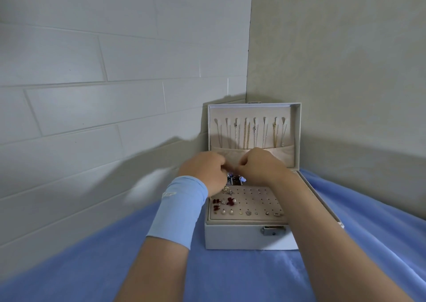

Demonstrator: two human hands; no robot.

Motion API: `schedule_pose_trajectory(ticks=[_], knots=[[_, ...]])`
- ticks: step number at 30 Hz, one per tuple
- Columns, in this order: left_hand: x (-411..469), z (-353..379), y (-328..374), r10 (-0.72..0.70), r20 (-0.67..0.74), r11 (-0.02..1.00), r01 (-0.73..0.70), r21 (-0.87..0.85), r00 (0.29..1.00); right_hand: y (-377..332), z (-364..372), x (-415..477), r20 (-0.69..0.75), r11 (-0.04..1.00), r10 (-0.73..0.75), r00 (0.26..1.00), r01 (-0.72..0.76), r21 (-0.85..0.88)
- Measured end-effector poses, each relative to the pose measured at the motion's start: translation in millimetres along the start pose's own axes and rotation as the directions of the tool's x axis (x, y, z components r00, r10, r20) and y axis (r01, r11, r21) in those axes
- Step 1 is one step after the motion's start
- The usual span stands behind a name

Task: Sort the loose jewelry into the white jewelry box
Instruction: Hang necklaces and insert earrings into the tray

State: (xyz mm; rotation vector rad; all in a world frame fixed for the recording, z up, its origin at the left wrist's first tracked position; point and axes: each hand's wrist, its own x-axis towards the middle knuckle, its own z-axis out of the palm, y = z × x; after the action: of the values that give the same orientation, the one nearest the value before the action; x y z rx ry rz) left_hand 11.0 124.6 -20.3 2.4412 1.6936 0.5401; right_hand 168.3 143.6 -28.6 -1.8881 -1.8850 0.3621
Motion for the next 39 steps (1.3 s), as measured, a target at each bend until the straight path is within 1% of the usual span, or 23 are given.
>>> schedule_pose_trajectory(ticks=[2,3,6,8,11,13,17,19,22,25,28,30,32,36,39], knots=[[-1.4,1.9,0.5,-0.031,0.09,0.999,0.028,0.039,0.995,-0.1,-8.0,-2.3,0.06,0.998,-0.024,0.998,0.02,0.067],[-1.6,3.3,0.0,-0.044,0.111,0.998,0.039,0.045,0.993,0.1,-12.2,-3.1,0.082,0.996,-0.029,0.996,0.022,0.083],[-1.6,4.3,-1.8,-0.051,0.124,0.998,0.048,0.034,0.991,3.8,-18.0,-5.2,0.114,0.999,-0.024,0.993,0.019,0.042],[-2.8,1.5,-3.2,-0.041,0.14,0.999,0.043,-0.017,0.989,5.6,-16.1,-5.5,0.129,0.999,-0.035,0.991,0.035,0.002],[-5.0,-4.7,-6.3,-0.033,0.099,0.995,0.042,-0.091,0.995,2.9,-12.8,-6.2,0.111,0.999,-0.05,0.993,0.052,-0.015],[-4.4,-5.6,-8.7,-0.042,0.073,0.995,0.048,-0.085,0.996,0.2,-12.7,-7.0,0.092,0.998,-0.054,0.994,0.057,-0.022],[-1.5,3.4,-8.0,-0.054,0.132,0.998,0.058,-0.024,0.99,-2.8,-12.8,-9.7,0.149,0.993,-0.056,0.987,0.07,-0.093],[-0.4,5.8,-9.0,-0.055,0.134,0.997,0.061,-0.037,0.989,-2.7,-14.1,-9.0,0.128,0.992,-0.06,0.99,0.074,-0.105],[-1.9,1.1,-11.4,-0.063,0.115,0.995,0.072,-0.074,0.991,-2.7,-12.4,-7.0,0.054,0.989,-0.095,0.994,0.1,-0.107],[0.0,1.3,-12.3,-0.046,0.083,0.998,0.05,-0.039,0.995,-3.4,-6.1,-6.9,0.065,0.99,-0.098,0.993,0.103,-0.093],[1.2,8.0,-10.3,-0.043,0.123,0.999,0.046,-0.022,0.992,-2.1,-4.3,-4.4,0.057,0.979,-0.086,0.995,0.095,-0.183],[-0.3,6.0,-9.9,-0.035,0.124,0.998,0.041,-0.05,0.992,-1.2,-5.2,-3.7,0.051,0.98,-0.095,0.994,0.102,-0.17],[-4.2,-0.9,-10.2,-0.03,0.09,0.995,0.038,-0.095,0.995,-2.8,-5.3,-7.2,0.054,0.982,-0.102,0.993,0.11,-0.151],[-17.7,-8.2,-10.0,-0.015,0.0,0.987,0.015,-0.162,1.0,-5.6,1.5,-17.4,0.022,0.972,-0.096,0.995,0.099,-0.213],[-30.5,-7.7,-11.0,0.011,-0.019,0.981,-0.014,-0.192,1.0,-7.3,-0.3,-29.1,-0.007,0.986,-0.094,0.996,0.092,-0.136]])
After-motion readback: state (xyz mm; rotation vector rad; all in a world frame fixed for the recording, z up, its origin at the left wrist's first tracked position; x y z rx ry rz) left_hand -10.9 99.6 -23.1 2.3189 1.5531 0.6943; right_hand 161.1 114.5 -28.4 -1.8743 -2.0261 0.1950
